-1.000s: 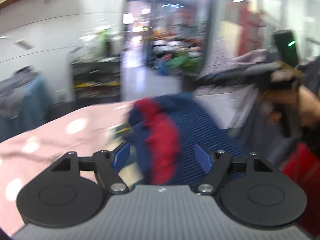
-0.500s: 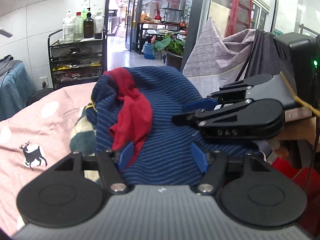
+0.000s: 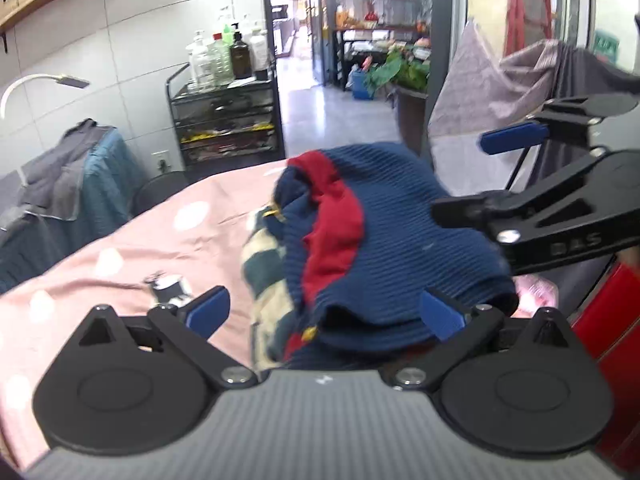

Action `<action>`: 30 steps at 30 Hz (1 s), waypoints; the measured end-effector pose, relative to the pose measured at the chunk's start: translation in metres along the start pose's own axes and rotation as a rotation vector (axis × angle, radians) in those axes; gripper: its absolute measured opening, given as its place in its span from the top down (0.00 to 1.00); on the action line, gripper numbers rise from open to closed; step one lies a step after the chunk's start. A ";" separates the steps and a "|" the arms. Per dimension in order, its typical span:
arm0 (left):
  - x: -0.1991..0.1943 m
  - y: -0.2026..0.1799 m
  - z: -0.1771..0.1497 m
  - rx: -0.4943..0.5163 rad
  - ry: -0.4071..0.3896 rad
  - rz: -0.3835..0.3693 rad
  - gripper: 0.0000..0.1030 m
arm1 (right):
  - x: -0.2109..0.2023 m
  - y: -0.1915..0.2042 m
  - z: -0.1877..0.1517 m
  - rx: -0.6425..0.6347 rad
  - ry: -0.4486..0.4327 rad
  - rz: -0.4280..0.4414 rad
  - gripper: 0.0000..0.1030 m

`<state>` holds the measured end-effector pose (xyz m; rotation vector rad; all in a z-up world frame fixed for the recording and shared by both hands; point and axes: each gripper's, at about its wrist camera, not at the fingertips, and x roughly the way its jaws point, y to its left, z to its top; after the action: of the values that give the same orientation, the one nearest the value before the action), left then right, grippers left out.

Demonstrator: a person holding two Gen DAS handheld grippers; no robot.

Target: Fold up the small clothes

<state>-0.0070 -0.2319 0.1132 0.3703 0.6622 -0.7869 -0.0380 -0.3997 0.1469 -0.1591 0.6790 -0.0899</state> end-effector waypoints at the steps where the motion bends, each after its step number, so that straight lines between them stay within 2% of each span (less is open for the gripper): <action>1: -0.002 -0.001 0.000 0.008 0.008 0.031 0.00 | 0.001 0.000 0.001 -0.006 0.024 -0.002 0.00; 6: -0.010 -0.005 0.003 0.051 0.033 0.108 0.00 | -0.003 0.003 -0.005 0.000 0.105 0.022 0.00; 11: -0.009 -0.008 0.004 0.046 0.054 0.076 0.00 | 0.000 0.010 -0.005 -0.023 0.166 0.060 0.00; 15: -0.002 -0.016 0.004 0.085 0.078 0.107 0.00 | 0.002 0.010 -0.004 -0.025 0.193 0.057 0.00; 20: 0.004 -0.013 0.003 0.060 0.103 0.060 0.00 | 0.004 0.009 -0.005 -0.032 0.228 0.062 0.00; 30: 0.010 -0.006 0.004 0.030 0.124 0.066 0.00 | 0.011 0.010 -0.007 -0.074 0.270 0.057 0.00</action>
<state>-0.0050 -0.2429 0.1090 0.4689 0.7510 -0.7162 -0.0335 -0.3921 0.1333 -0.2006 0.9558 -0.0315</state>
